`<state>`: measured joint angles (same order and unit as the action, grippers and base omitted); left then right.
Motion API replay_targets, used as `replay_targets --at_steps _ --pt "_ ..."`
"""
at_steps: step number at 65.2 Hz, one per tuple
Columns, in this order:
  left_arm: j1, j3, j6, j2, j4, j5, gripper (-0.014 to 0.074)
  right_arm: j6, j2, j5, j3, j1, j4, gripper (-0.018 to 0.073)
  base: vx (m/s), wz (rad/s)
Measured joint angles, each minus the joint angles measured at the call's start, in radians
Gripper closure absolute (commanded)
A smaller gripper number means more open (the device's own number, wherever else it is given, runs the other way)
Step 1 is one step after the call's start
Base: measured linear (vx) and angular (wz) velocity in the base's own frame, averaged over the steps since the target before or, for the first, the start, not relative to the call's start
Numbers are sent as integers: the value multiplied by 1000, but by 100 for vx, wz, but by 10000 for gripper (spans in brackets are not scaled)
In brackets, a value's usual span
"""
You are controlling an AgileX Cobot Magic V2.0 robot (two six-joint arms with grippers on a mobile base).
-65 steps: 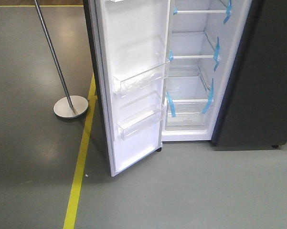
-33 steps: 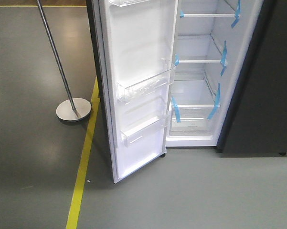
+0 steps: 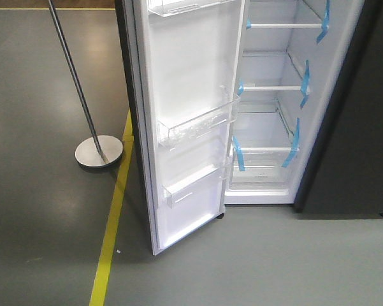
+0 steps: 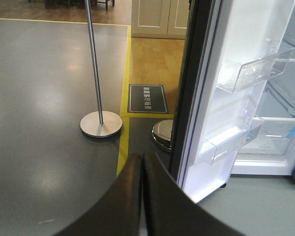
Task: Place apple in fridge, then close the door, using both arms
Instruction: 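Drive closer to the open refrigerator door holding the apple in the right gripper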
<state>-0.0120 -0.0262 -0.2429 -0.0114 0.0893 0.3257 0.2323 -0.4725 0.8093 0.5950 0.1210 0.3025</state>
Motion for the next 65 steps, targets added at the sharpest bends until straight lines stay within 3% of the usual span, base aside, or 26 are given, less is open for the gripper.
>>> replay_targets --at_steps 65 --pt "0 0 0 0 0 0 601 0 0 0 0 0 0 474 12 -1"
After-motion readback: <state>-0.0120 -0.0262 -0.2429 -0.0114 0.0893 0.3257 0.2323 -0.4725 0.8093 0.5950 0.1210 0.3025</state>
